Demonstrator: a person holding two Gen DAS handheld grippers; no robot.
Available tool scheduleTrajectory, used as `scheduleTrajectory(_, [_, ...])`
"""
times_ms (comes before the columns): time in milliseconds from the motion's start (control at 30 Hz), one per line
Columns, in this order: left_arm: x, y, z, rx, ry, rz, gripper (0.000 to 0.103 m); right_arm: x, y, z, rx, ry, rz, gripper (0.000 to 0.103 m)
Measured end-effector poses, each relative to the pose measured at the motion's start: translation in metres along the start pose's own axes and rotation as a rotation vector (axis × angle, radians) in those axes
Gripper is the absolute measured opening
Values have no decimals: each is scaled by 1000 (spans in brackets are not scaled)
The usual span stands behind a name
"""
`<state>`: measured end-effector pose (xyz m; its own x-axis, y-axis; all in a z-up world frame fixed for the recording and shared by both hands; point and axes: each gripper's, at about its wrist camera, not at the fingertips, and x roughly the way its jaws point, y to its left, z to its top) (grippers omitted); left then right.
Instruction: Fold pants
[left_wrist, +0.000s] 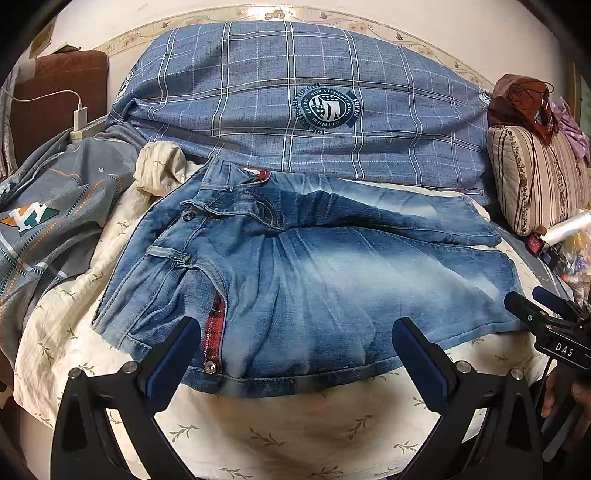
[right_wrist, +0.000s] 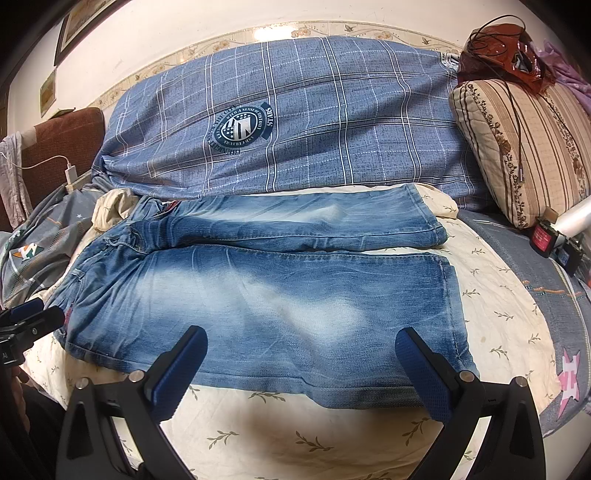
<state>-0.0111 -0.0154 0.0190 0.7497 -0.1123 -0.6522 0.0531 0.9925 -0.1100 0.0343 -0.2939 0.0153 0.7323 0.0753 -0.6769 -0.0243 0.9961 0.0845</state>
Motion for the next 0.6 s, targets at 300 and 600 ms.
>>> scheduleTrajectory(300, [4,7,1,-34,25,8,103,-2,-4,0,14,-4,3,103])
scheduleTrajectory(600, [14,132,-25,-683,110,-156,103,4,-76,-17,426,124,289,103])
